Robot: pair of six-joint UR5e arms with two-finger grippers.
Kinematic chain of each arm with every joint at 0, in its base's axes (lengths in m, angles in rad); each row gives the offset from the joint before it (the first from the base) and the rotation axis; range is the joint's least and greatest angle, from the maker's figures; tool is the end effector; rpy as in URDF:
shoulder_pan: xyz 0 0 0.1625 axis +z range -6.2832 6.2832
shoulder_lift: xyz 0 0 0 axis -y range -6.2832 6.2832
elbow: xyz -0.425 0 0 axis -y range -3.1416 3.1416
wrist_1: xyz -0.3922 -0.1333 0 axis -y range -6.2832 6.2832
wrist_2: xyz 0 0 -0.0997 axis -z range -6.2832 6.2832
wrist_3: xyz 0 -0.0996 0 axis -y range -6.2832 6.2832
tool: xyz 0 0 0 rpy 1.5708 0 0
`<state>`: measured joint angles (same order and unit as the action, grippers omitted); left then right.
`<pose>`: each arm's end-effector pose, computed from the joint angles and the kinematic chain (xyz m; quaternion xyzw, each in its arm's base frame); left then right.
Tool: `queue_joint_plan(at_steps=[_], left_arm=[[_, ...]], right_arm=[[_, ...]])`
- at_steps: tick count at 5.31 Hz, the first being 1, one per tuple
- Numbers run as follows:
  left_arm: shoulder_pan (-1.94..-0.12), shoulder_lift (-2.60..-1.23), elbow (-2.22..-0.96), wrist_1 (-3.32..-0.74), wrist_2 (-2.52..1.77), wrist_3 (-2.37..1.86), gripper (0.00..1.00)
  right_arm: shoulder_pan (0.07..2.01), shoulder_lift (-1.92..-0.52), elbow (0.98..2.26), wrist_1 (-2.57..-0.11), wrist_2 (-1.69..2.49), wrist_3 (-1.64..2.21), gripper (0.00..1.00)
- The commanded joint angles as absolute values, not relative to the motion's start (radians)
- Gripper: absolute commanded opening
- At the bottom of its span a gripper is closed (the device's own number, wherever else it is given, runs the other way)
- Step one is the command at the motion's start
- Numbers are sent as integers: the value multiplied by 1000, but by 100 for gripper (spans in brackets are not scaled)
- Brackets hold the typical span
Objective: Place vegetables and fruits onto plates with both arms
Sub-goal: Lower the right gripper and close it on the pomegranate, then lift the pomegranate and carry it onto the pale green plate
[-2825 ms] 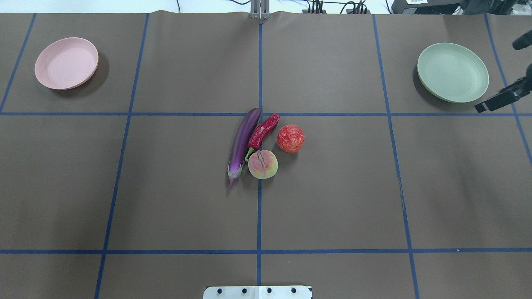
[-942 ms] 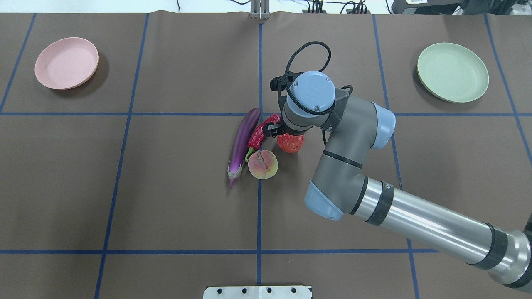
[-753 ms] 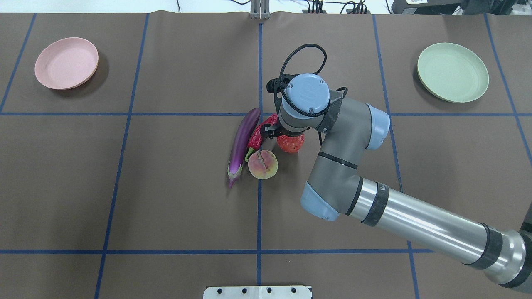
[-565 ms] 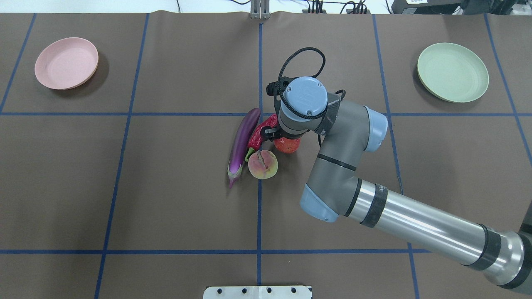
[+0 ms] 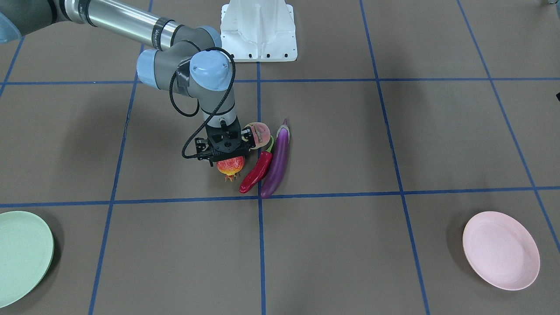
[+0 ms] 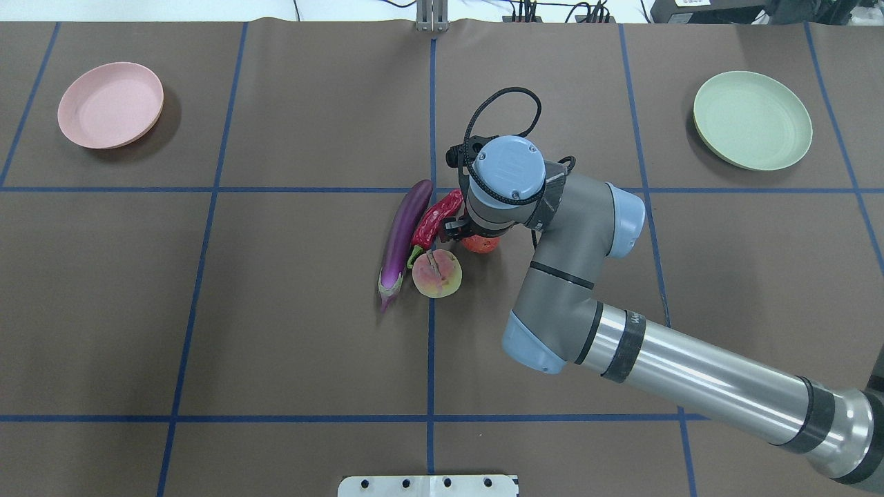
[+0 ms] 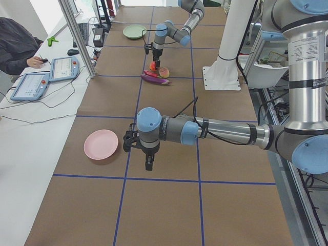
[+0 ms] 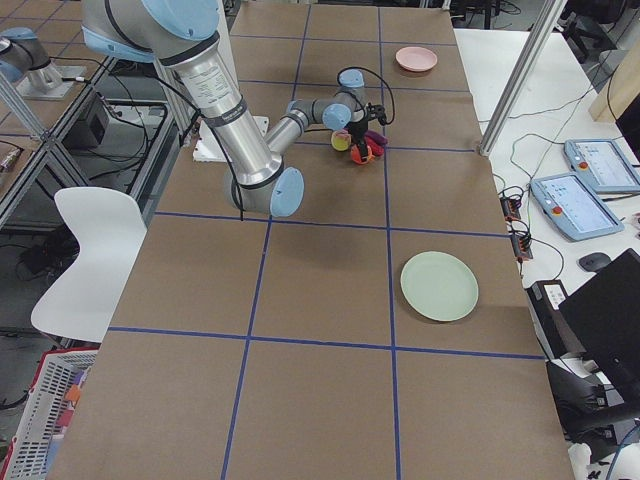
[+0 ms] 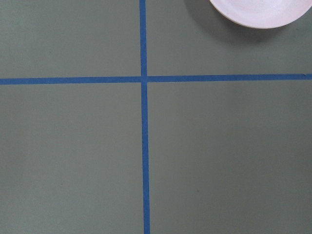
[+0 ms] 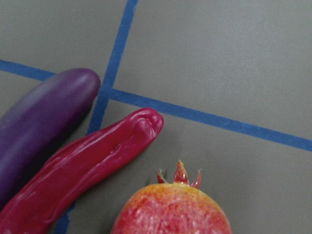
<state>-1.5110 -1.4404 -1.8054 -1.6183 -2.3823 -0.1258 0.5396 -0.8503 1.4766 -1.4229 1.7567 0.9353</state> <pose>-0.0344 -0.4466 0.5958 0.0329 0.3983 -0.0003 0.9167 -0.5740 -0.4777 0.2523 0.1368 -0.3605 -0.0792 0.9193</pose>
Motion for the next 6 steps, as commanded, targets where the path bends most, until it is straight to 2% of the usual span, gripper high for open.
queue_joint_plan(at_steps=[1, 2, 3, 6], left_arm=[[-1511, -1440, -1804, -1618, -2382, -126, 100], [-1511, -1440, -1804, -1618, -2382, -126, 100], [-1511, -1442, -1804, -1618, -2382, -126, 100], [-1509, -1445, -1804, -1618, -2382, -126, 100]], right_arm=[[535, -848, 1483, -1419, 1761, 949, 4], [569, -854, 1527, -1423, 1779, 943, 0], [688, -886, 1552, -1414, 1933, 899, 0], [1018, -1058, 1520, -1413, 2171, 393, 0]])
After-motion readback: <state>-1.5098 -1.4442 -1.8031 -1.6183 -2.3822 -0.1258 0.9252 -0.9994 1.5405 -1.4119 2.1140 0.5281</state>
